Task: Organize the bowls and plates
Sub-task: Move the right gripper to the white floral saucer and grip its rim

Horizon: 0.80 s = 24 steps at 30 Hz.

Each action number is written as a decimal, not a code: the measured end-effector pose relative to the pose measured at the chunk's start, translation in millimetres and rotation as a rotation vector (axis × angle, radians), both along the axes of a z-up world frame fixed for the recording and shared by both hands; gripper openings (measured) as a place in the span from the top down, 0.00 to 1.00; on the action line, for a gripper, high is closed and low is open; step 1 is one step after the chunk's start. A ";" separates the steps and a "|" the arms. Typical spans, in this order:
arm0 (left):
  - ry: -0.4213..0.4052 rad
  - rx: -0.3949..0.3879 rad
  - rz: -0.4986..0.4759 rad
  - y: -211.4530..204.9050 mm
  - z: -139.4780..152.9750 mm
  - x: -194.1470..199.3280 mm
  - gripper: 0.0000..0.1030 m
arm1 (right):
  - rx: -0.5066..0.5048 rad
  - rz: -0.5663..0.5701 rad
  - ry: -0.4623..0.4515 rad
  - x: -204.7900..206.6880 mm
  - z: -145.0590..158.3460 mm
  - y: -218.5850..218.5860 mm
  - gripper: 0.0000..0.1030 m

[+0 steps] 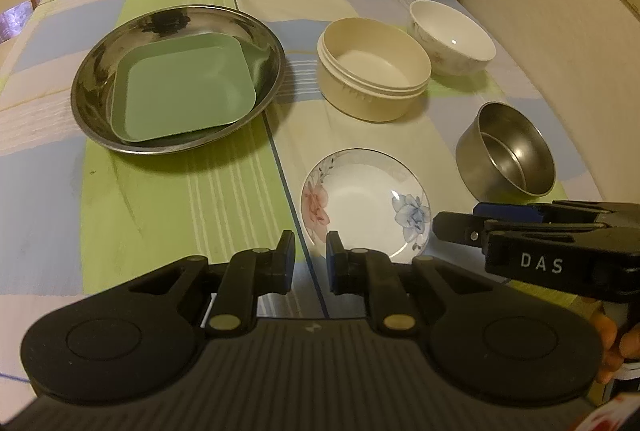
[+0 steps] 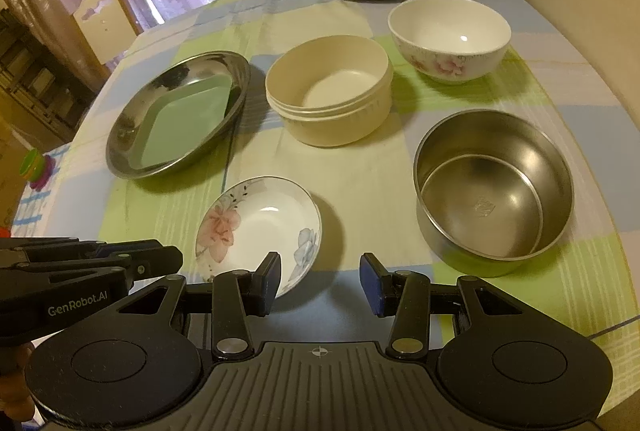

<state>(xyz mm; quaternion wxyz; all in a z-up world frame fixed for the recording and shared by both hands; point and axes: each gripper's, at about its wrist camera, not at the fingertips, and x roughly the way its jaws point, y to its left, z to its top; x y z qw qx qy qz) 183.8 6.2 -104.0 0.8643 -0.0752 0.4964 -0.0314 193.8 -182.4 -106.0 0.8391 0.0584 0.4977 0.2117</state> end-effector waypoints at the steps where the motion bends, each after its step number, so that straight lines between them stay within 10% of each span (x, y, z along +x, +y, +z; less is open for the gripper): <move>1: 0.002 0.000 -0.003 0.6 -1.4 1.7 0.87 | 0.001 -0.004 0.005 0.9 -1.8 0.7 0.57; 24: 0.017 -0.007 -0.088 3.1 -25.3 32.8 0.87 | 0.014 -0.059 0.064 17.7 -26.2 12.8 0.70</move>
